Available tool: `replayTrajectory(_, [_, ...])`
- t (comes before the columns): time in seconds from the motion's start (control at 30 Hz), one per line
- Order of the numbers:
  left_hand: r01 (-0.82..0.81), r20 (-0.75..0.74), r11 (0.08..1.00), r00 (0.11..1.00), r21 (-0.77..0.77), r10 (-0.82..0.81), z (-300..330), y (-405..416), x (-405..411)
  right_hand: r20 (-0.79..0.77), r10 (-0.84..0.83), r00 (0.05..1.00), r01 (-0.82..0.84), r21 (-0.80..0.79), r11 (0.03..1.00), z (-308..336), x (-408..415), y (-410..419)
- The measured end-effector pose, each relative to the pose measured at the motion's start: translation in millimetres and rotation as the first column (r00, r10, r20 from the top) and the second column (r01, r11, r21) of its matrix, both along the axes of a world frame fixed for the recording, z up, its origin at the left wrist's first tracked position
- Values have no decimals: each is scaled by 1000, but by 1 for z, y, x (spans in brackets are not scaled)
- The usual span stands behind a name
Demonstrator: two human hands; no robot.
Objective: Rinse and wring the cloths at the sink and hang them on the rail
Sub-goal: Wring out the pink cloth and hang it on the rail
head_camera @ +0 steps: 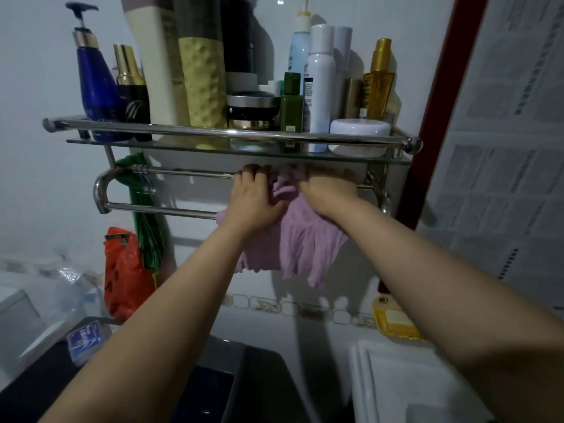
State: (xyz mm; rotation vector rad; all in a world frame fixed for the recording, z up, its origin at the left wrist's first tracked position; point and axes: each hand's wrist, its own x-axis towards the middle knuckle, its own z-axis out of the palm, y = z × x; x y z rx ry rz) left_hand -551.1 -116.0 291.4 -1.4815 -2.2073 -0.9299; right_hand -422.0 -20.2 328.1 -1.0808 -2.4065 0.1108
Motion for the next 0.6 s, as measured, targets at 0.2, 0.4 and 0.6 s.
replayTrajectory(0.2, [115, -23, 991, 993, 63, -113, -13, -19, -7, -194, -210, 958, 150, -287, 946, 14, -6, 23])
replayTrajectory(0.4, [104, -50, 995, 993, 5, -104, -11, -20, -6, -102, 51, 994, -14, 330, 944, -18, 13, -26])
replayTrajectory(0.6, [41, -84, 999, 996, -10, -41, -5, -7, -6, 99, 126, 987, -148, 256, 955, -22, 0, -12])
